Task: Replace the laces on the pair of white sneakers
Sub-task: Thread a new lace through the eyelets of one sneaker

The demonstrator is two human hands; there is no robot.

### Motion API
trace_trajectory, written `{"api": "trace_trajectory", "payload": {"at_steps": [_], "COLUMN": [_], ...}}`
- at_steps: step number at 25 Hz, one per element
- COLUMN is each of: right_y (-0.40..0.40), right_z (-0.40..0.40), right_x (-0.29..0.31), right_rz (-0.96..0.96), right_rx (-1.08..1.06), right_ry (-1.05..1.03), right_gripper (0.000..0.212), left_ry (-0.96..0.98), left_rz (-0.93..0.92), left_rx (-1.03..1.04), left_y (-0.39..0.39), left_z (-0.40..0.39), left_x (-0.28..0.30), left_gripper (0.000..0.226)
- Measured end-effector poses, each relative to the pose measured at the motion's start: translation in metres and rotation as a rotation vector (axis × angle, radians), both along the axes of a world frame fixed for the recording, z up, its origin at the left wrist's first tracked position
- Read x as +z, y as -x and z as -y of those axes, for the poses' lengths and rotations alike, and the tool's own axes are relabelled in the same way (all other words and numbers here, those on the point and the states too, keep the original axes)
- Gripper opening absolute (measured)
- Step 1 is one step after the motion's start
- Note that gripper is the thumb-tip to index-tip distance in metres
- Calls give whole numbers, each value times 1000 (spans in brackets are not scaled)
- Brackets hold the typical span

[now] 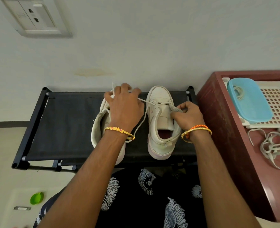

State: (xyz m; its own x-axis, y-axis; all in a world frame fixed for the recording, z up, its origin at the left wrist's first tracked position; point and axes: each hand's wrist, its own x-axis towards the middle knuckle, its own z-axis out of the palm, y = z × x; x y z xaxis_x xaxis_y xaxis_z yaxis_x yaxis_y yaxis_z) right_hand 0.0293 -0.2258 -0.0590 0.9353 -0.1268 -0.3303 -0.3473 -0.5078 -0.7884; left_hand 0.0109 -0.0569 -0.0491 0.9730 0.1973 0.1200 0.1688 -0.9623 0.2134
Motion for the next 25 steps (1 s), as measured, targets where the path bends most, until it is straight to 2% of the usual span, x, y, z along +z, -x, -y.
{"api": "trace_trajectory", "payload": {"at_steps": [2,4,8,12,15,18,21,25], "right_y": [0,1,2,3,3,2,3,2], "right_z": [-1,-1,1,2,2,4,7,4], "right_x": [1,2,1,1,1,2,2,4], "right_rz": [7,8,7,7,5,-10,-15,54], "right_rx": [15,21,4,9,10,-2,5,89], "right_ry": [15,14,2,-3,-8,-14,-17,-23], "right_gripper": [17,16,15,16,15,16,18,20], "left_ry": [60,56,-24,42,62,321,649,1219], "left_rz": [-1,-38,-44,-102,-158,-214,-170,-152], "left_rx": [-168,-223,-159,-33,-38,-27,27,77], "left_y": [-1,-2,-4,-6,-7,-8,-9,-9], "left_z": [6,13,13,13,18,13,7,6], "left_x": [-2,-6,-11,-7,-5,-5,1,28], "left_gripper": [30,26,26,18,18,16,21,29]}}
